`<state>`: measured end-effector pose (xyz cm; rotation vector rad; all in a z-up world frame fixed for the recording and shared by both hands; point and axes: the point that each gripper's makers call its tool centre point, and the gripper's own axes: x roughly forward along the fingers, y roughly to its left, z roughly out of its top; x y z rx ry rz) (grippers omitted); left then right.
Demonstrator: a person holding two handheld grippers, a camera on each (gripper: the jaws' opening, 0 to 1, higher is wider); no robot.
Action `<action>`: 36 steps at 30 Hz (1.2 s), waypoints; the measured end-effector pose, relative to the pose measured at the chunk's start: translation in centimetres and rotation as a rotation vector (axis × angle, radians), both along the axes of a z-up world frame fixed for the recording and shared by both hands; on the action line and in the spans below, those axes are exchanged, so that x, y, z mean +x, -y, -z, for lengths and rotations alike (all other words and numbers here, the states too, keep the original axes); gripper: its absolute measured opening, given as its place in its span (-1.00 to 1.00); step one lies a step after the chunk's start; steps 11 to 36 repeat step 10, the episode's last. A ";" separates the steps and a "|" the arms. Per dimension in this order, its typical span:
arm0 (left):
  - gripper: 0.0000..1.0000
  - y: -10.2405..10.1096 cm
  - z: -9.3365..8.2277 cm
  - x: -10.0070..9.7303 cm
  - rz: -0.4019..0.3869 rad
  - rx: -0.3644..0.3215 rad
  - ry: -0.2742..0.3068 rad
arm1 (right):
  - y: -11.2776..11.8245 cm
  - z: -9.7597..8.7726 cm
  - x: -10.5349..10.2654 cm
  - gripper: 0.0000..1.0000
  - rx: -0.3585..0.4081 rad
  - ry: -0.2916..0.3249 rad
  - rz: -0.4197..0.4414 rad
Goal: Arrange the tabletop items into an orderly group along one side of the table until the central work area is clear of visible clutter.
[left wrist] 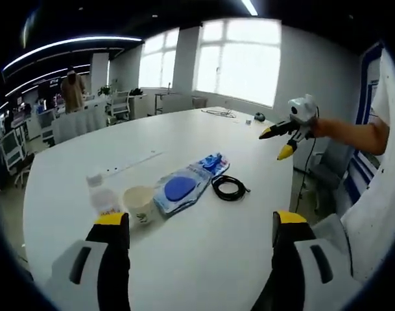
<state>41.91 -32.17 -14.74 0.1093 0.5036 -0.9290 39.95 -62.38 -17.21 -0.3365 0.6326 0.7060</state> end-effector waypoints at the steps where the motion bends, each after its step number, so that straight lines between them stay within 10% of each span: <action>1: 0.87 0.1 0.0 -0.1 -0.002 0.001 -0.001 | 0.2 0.1 -0.1 0.35 0.004 0.001 0.006; 36: 0.87 0.4 0.4 -0.8 -0.019 0.014 -0.008 | 2.1 1.5 -1.7 0.35 0.019 -0.020 0.051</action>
